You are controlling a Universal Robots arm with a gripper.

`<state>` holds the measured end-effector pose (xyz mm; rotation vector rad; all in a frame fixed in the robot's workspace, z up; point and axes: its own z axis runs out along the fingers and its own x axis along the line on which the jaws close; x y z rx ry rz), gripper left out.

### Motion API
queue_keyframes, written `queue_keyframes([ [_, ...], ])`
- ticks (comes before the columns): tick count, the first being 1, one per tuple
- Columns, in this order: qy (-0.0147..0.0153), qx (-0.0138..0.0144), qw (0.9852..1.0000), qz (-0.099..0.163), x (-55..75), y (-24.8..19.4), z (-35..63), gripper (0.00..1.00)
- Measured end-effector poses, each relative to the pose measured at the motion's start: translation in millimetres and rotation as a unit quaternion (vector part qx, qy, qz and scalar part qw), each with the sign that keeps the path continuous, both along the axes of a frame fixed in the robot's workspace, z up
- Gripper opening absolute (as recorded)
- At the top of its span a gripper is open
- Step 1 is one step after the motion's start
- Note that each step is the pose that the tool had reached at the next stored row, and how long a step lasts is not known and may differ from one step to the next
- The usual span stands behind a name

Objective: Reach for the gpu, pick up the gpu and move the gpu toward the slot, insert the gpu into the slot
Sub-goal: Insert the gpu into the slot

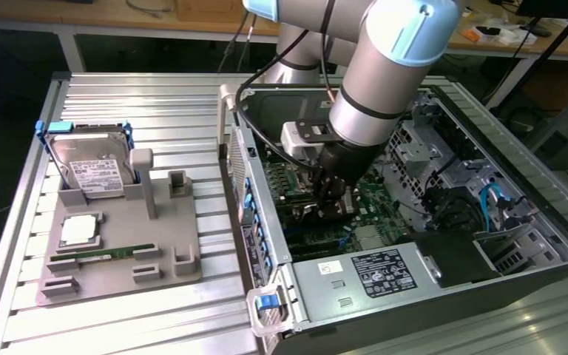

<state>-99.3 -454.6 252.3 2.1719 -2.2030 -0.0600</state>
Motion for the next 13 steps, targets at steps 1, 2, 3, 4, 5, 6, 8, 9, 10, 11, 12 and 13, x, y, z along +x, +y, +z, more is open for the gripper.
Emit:
queue_keyframes([
  [1,0.0001,-0.0002,1.0000,0.000,0.0,-0.1,-1.1,0.27],
  [2,0.0002,-0.0005,1.0000,0.000,0.0,-0.1,-2.5,0.27],
  [3,0.0002,-0.0006,1.0000,0.000,0.0,-0.1,-3.8,0.27],
  [4,0.0000,-0.0001,1.0000,0.000,0.0,0.0,-5.4,0.27],
  [5,-0.0002,0.0000,1.0000,0.000,0.1,0.0,-6.8,0.27],
  [6,0.0003,-0.0005,1.0000,0.000,0.0,-0.1,-8.0,0.27],
  [8,0.0004,-0.0005,1.0000,0.000,-0.2,-0.2,-11.3,0.27],
  [9,0.0003,-0.0005,1.0000,0.000,-0.2,-0.2,-12.5,0.27],
  [10,0.0001,-0.0001,1.0000,0.000,-0.1,0.0,-13.5,0.27],
  [11,0.0000,-0.0001,1.0000,0.000,-0.1,0.0,-13.7,0.27],
  [12,0.0001,-0.0002,1.0000,0.000,0.0,0.0,-13.7,0.27],
  [13,0.0001,-0.0002,1.0000,0.000,0.0,0.0,-13.6,0.27],
])
